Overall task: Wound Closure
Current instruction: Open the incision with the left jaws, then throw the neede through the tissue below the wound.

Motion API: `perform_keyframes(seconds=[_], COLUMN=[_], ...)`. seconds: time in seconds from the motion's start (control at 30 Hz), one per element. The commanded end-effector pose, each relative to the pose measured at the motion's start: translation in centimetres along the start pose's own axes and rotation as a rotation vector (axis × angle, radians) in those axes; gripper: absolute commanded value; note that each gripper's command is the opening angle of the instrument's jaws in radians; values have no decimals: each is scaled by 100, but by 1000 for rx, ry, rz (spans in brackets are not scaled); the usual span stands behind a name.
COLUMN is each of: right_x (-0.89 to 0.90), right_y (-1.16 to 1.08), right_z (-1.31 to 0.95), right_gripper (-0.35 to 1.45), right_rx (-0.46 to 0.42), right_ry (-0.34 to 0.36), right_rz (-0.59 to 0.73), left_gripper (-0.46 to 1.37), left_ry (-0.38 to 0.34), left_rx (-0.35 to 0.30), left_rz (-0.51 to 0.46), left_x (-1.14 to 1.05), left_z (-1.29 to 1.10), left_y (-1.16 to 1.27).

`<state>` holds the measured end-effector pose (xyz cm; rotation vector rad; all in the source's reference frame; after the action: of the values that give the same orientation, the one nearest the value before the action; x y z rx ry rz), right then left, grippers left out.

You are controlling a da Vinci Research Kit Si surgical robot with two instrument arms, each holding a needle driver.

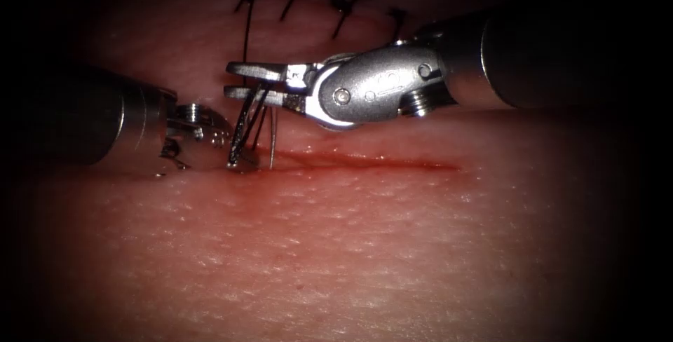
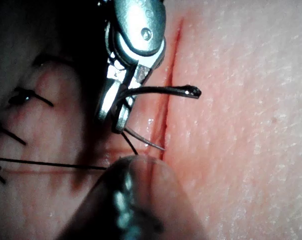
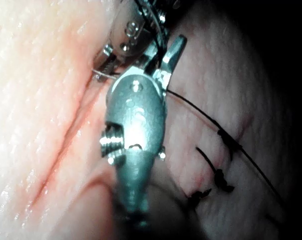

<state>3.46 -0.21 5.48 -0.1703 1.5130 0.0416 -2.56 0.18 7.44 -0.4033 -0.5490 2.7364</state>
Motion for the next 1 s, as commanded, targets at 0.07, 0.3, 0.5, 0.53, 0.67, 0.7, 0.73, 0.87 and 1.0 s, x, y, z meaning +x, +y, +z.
perform_keyframes(seconds=[0.07,0.3,0.5,0.53,0.67,0.7,0.73,0.87,1.0], right_x=[-4,-15,-23,-24,-27,-27,-27,-28,-30], right_y=[-2,-7,-22,-26,-31,-32,-32,-33,-33], right_z=[1,5,11,12,11,10,9,6,5], right_gripper=[-35,-35,-35,-35,-35,-35,-35,-35,-35], right_rx=[-14,-43,-71,-83,-99,-104,-104,-116,-120], right_ry=[1,9,23,26,28,31,31,30,30], right_rz=[-16,-33,-43,-41,-41,-42,-37,-39,-41], left_gripper=[57,78,68,66,61,61,62,64,63], left_ry=[-23,-51,31,38,39,39,39,31,16], left_rx=[6,8,28,29,33,30,29,52,93], left_rz=[2,-9,-24,-25,-25,-24,-24,-25,-27], left_x=[0,-1,2,3,2,2,1,-2,-4], left_z=[-1,0,-7,-9,-12,-14,-14,-23,-40], left_y=[3,8,6,5,6,7,7,9,11])
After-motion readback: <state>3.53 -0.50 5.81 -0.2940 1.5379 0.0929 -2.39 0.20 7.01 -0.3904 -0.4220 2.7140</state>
